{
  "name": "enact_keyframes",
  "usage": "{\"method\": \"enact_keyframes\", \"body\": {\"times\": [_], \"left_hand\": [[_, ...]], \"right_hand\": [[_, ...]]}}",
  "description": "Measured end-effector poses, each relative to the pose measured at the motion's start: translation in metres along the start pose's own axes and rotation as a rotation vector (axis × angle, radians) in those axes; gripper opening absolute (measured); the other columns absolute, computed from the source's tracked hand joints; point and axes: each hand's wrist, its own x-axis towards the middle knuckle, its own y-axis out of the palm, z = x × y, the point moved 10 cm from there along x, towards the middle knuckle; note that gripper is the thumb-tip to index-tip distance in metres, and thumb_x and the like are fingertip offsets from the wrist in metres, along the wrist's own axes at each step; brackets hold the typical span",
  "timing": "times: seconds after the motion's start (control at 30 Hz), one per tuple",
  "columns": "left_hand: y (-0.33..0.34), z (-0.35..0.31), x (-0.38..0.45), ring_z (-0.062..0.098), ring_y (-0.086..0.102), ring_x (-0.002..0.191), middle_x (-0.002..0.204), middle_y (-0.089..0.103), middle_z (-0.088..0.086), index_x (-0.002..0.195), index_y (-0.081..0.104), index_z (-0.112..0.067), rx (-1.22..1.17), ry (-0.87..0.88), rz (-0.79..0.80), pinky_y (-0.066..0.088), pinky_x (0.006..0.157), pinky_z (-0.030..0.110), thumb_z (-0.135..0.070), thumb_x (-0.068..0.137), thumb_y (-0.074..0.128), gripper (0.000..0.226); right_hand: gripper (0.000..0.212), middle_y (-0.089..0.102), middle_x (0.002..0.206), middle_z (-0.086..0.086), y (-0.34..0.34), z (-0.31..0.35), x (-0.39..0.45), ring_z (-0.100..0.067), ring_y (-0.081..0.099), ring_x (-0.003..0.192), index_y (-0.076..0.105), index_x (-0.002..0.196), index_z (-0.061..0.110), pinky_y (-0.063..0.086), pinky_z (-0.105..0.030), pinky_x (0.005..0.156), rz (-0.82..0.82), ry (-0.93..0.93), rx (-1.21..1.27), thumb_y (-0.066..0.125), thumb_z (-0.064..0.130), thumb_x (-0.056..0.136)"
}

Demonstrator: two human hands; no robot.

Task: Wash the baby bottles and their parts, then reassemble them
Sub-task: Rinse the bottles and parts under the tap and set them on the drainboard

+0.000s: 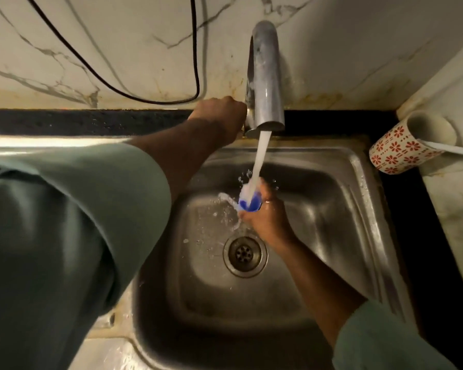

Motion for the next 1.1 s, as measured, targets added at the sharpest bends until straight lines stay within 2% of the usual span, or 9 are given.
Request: {"method": "enact_keyframes", "body": {"times": [0.13, 0.23, 0.3, 0.47, 0.57, 0.67, 0.77, 0.9, 1.1], "left_hand": [[0.002, 0.002, -0.001, 0.037, 0.057, 0.118, 0.13, 0.058, 0.021, 0.136, 0.051, -0.002, -0.039, -0.017, -0.018, 0.05, 0.099, 0.047, -0.017, 0.101, 0.058, 0.039], [0.006, 0.004, 0.0, 0.036, 0.059, 0.114, 0.127, 0.059, 0.02, 0.134, 0.052, -0.002, -0.063, -0.014, -0.021, 0.051, 0.097, 0.045, -0.017, 0.101, 0.058, 0.037], [0.006, 0.005, 0.002, 0.035, 0.059, 0.114, 0.127, 0.059, 0.019, 0.132, 0.053, -0.003, -0.068, -0.019, -0.024, 0.051, 0.097, 0.045, -0.017, 0.101, 0.058, 0.035], [0.009, 0.006, 0.002, 0.038, 0.058, 0.117, 0.129, 0.06, 0.02, 0.133, 0.054, -0.001, -0.07, -0.027, -0.055, 0.05, 0.098, 0.047, -0.019, 0.099, 0.062, 0.039], [0.008, 0.007, 0.001, 0.038, 0.059, 0.117, 0.129, 0.06, 0.02, 0.132, 0.055, -0.001, -0.048, -0.034, -0.071, 0.05, 0.097, 0.046, -0.018, 0.1, 0.059, 0.036], [0.008, 0.008, 0.001, 0.037, 0.059, 0.117, 0.129, 0.06, 0.02, 0.132, 0.054, -0.001, -0.01, -0.037, -0.083, 0.048, 0.095, 0.045, -0.017, 0.101, 0.058, 0.036], [0.01, 0.009, 0.002, 0.035, 0.06, 0.116, 0.128, 0.06, 0.019, 0.133, 0.054, -0.003, -0.001, -0.035, -0.077, 0.05, 0.095, 0.044, -0.017, 0.101, 0.059, 0.036], [0.011, 0.009, 0.004, 0.035, 0.06, 0.116, 0.128, 0.061, 0.018, 0.133, 0.054, -0.004, -0.008, -0.03, -0.076, 0.05, 0.096, 0.045, -0.017, 0.1, 0.06, 0.036], [0.012, 0.011, 0.004, 0.035, 0.059, 0.118, 0.13, 0.059, 0.019, 0.134, 0.053, -0.003, -0.054, -0.05, -0.065, 0.051, 0.098, 0.045, -0.017, 0.098, 0.063, 0.04]], "right_hand": [[0.03, 0.07, 0.091, 0.0, 0.007, -0.03, -0.002, -0.013, 0.065, 0.076, 0.067, 0.095, 0.016, 0.055, -0.028, 0.065, 0.031, 0.205, 0.263, 0.081, 0.005, 0.071], [0.038, 0.066, 0.097, -0.002, 0.029, -0.039, -0.006, -0.015, 0.064, 0.074, 0.061, 0.111, 0.02, 0.058, -0.033, 0.06, 0.176, 0.39, 0.441, 0.079, 0.027, 0.078], [0.047, 0.06, 0.095, -0.004, 0.035, -0.038, -0.005, -0.012, 0.059, 0.063, 0.051, 0.115, 0.027, 0.05, -0.026, 0.047, 0.276, 0.384, 0.234, 0.079, 0.033, 0.078], [0.045, 0.063, 0.097, 0.005, 0.03, -0.007, 0.022, -0.015, 0.06, 0.088, 0.062, 0.095, 0.026, 0.051, -0.029, 0.074, 0.373, 0.118, -0.513, 0.088, 0.033, 0.059], [0.02, 0.068, 0.087, -0.005, 0.045, -0.001, 0.022, -0.02, 0.064, 0.081, 0.071, 0.091, 0.014, 0.053, -0.03, 0.066, 0.609, 0.137, -0.512, 0.078, 0.016, 0.072], [0.022, 0.07, 0.097, -0.012, 0.051, 0.006, 0.021, -0.021, 0.065, 0.081, 0.07, 0.104, 0.007, 0.055, -0.028, 0.067, 0.752, 0.131, -0.536, 0.069, 0.016, 0.084], [0.029, 0.069, 0.085, -0.009, 0.041, 0.009, 0.028, -0.012, 0.059, 0.061, 0.067, 0.108, 0.013, 0.045, -0.021, 0.047, 0.584, 0.221, -0.285, 0.071, 0.031, 0.085], [0.046, 0.07, 0.065, -0.013, 0.039, -0.019, 0.02, -0.009, 0.035, 0.034, 0.064, 0.111, 0.013, 0.025, -0.015, 0.034, 0.393, 0.582, 0.08, 0.048, 0.053, 0.094], [0.037, 0.062, 0.098, -0.022, 0.064, -0.031, -0.006, -0.023, 0.062, 0.061, 0.055, 0.121, 0.001, 0.048, -0.021, 0.042, 0.274, 0.856, 0.896, 0.047, 0.031, 0.1]]}}
